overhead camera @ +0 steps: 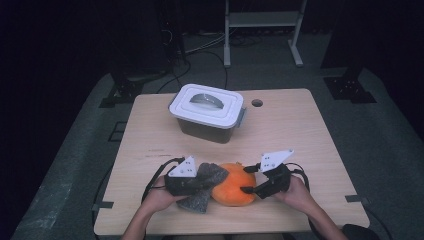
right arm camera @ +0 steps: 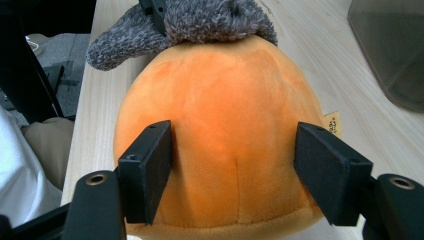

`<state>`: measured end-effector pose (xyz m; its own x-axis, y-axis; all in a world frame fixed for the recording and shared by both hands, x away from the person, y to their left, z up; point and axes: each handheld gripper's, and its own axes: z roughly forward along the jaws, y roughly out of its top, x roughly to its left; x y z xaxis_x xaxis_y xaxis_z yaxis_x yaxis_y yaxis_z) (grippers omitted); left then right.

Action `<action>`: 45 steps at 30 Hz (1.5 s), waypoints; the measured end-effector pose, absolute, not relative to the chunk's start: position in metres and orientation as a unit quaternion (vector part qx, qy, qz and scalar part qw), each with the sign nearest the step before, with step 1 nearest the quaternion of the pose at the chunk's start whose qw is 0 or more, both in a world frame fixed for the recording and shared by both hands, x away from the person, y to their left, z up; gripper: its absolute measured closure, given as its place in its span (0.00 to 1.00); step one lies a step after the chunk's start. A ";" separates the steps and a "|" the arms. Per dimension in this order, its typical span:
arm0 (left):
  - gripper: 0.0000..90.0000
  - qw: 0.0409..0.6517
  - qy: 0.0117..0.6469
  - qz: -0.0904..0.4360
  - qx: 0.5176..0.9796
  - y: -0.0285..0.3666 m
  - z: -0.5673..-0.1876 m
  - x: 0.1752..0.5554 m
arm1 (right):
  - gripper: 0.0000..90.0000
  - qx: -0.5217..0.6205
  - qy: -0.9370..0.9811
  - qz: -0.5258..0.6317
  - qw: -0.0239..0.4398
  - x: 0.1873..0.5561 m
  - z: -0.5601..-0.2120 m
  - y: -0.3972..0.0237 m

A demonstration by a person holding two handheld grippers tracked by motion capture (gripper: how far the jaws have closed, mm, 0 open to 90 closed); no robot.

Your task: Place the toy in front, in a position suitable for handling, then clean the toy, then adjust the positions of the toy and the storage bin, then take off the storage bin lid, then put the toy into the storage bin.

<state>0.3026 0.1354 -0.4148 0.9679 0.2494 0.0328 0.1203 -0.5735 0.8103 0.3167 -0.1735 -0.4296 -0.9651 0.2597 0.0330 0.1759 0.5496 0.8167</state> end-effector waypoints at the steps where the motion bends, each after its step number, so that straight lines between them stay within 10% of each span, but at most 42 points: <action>1: 0.85 0.449 0.104 0.072 0.884 0.135 -0.415 0.302 | 0.34 0.124 0.879 0.458 0.046 0.316 -0.430 -0.173; 45: 0.85 0.407 0.069 0.069 0.908 0.119 -0.408 0.298 | 0.35 0.085 0.881 0.463 0.042 0.321 -0.433 -0.164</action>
